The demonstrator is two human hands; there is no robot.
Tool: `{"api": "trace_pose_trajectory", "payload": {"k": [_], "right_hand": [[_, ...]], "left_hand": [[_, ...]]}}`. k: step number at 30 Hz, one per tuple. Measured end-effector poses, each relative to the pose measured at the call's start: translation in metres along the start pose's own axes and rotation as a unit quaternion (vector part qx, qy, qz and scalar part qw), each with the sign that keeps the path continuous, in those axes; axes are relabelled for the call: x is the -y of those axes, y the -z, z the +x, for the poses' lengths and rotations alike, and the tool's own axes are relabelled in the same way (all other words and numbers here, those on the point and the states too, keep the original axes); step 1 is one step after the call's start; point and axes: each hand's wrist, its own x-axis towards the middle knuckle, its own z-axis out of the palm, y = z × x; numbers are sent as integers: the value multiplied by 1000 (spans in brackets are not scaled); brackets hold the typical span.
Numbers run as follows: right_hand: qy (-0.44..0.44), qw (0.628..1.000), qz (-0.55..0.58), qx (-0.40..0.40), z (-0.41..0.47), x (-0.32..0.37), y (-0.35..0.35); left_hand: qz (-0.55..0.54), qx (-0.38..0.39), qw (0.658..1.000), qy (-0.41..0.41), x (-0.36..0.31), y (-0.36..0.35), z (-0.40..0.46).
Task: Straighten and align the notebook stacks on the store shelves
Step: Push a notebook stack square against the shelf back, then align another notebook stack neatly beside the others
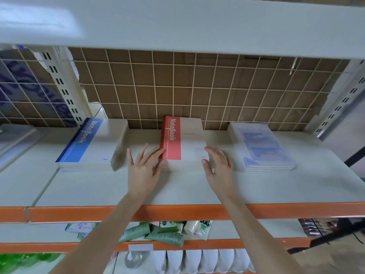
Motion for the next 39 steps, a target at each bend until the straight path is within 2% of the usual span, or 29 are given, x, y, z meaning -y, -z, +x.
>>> {"api": "trace_pose_trajectory", "payload": {"k": [6, 16, 21, 24, 31, 35, 39], "right_hand": [[4, 999, -4, -34, -2, 0, -1], [-7, 1000, -14, -18, -1, 1, -1], [29, 998, 0, -50, -8, 6, 4], [67, 996, -7, -62, -10, 17, 1], [193, 978, 40, 66, -13, 125, -59], [263, 950, -27, 167, -34, 203, -125], [284, 929, -49, 232, -61, 284, -203]], "left_hand": [[-13, -7, 1000, 13, 2, -2, -1], [12, 12, 1000, 10, -1, -1, -2], [19, 52, 997, 59, 4, 18, -10], [77, 61, 990, 106, 31, 49, -26], [200, 68, 956, 206, 103, 157, -81], [238, 76, 939, 235, 160, 225, -119], [267, 64, 922, 272, 243, 295, -167]]}}
